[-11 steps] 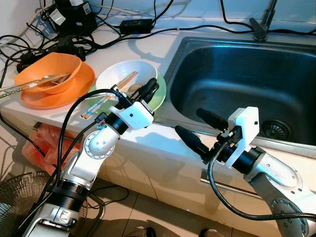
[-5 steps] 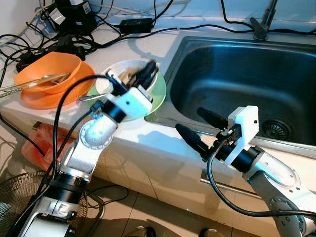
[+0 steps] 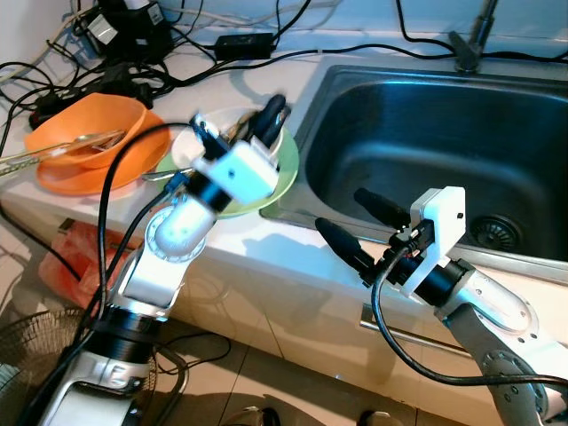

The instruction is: Kitchen organization

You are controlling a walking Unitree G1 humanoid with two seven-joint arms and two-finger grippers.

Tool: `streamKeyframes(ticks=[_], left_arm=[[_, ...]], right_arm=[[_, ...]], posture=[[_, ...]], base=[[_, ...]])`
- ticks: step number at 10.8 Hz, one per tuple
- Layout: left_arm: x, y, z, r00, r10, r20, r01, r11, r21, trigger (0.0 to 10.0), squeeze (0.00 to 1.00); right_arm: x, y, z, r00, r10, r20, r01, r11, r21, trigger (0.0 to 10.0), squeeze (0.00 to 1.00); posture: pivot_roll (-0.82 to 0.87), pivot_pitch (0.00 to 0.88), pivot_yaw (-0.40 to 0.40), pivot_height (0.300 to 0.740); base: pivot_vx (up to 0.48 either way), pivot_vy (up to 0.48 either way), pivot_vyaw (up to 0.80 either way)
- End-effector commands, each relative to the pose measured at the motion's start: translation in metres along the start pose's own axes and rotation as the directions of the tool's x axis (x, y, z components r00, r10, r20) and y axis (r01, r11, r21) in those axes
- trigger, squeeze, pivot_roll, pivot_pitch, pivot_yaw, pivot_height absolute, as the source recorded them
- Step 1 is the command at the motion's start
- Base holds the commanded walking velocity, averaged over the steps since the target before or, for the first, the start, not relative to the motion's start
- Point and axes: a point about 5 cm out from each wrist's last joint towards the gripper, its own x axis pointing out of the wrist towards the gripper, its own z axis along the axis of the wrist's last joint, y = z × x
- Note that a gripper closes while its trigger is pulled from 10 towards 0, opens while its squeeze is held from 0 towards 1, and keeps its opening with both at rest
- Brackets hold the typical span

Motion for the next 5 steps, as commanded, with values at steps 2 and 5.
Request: streamKeyframes(ticks=[2,5], left_arm=[[0.021,0.016,0.025,0.99,0.115,0.084,-0.106,0.988,-0.111,0.0,0.0],[0.041,0.033,0.03,0.969,0.238,0.059,-0.208,0.926,-0.314,0.0,0.0]], right_arm=[[0.004,-0.007,-0.001,0.998,-0.06,0.018,0.06,0.998,0.008,10.0,0.0],[0.006,-0.013,-0.002,0.993,-0.115,0.027,0.115,0.993,0.009,10.0,0.0]], posture=[[0.0,0.127,0.144,0.74],[0.0,0.125,0.146,0.74]], base=[[0.0,0.0,0.0],[0.0,0.0,0.0]])
